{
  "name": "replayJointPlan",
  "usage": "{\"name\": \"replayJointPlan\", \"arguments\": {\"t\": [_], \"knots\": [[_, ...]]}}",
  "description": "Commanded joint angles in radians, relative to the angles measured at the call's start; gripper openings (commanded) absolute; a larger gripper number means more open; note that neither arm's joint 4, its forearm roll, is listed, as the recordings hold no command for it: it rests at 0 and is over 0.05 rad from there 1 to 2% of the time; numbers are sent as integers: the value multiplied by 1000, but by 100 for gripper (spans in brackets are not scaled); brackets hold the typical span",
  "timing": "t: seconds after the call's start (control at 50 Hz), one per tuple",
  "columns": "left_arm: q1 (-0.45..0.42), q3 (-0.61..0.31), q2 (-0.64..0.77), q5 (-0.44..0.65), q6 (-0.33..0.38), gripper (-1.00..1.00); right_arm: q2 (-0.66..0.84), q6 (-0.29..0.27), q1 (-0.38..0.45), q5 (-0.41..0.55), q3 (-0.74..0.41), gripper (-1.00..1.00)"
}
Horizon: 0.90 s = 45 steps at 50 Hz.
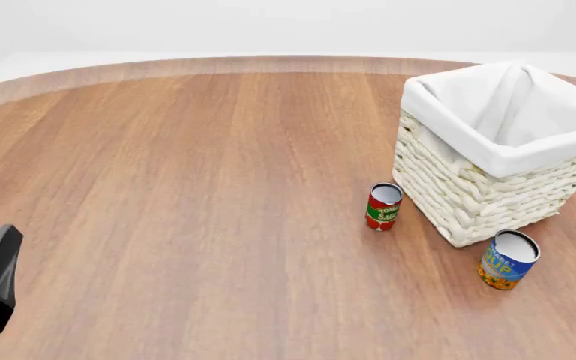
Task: Pick up the alphabet soup and the cream cheese box, and put them in the basket.
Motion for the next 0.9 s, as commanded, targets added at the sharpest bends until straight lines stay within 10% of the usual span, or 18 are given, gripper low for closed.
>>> {"name": "replayJointPlan", "arguments": {"t": [0.02,0.9], "knots": [[0,0,0,0,0,100,-27,-15,-9,14,39,100],[0,0,0,0,0,100,-75,-40,-2,37,118,100]]}}
